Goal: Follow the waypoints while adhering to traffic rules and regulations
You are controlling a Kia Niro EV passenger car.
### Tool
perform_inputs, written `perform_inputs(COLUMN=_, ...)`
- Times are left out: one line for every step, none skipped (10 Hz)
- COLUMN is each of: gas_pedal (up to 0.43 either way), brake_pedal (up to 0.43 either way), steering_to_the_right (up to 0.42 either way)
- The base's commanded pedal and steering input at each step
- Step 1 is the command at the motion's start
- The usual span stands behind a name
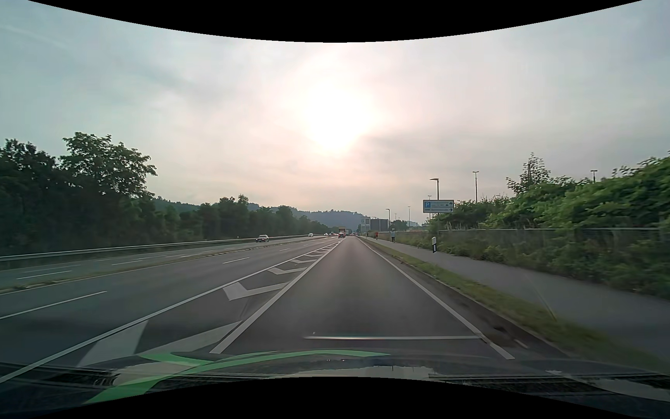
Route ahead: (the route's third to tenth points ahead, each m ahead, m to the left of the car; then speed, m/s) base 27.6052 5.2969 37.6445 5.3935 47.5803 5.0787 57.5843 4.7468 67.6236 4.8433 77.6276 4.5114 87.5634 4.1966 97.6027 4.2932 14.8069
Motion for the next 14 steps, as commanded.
perform_inputs(gas_pedal=0.260, brake_pedal=0.000, steering_to_the_right=-0.002)
perform_inputs(gas_pedal=0.260, brake_pedal=0.000, steering_to_the_right=-0.002)
perform_inputs(gas_pedal=0.260, brake_pedal=0.000, steering_to_the_right=-0.002)
perform_inputs(gas_pedal=0.260, brake_pedal=0.000, steering_to_the_right=-0.002)
perform_inputs(gas_pedal=0.260, brake_pedal=0.000, steering_to_the_right=-0.002)
perform_inputs(gas_pedal=0.248, brake_pedal=0.000, steering_to_the_right=-0.002)
perform_inputs(gas_pedal=0.248, brake_pedal=0.000, steering_to_the_right=-0.003)
perform_inputs(gas_pedal=0.228, brake_pedal=0.000, steering_to_the_right=-0.004)
perform_inputs(gas_pedal=0.220, brake_pedal=0.000, steering_to_the_right=-0.005)
perform_inputs(gas_pedal=0.220, brake_pedal=0.000, steering_to_the_right=-0.006)
perform_inputs(gas_pedal=0.220, brake_pedal=0.000, steering_to_the_right=-0.006)
perform_inputs(gas_pedal=0.220, brake_pedal=0.000, steering_to_the_right=-0.006)
perform_inputs(gas_pedal=0.220, brake_pedal=0.000, steering_to_the_right=-0.007)
perform_inputs(gas_pedal=0.220, brake_pedal=0.000, steering_to_the_right=-0.007)
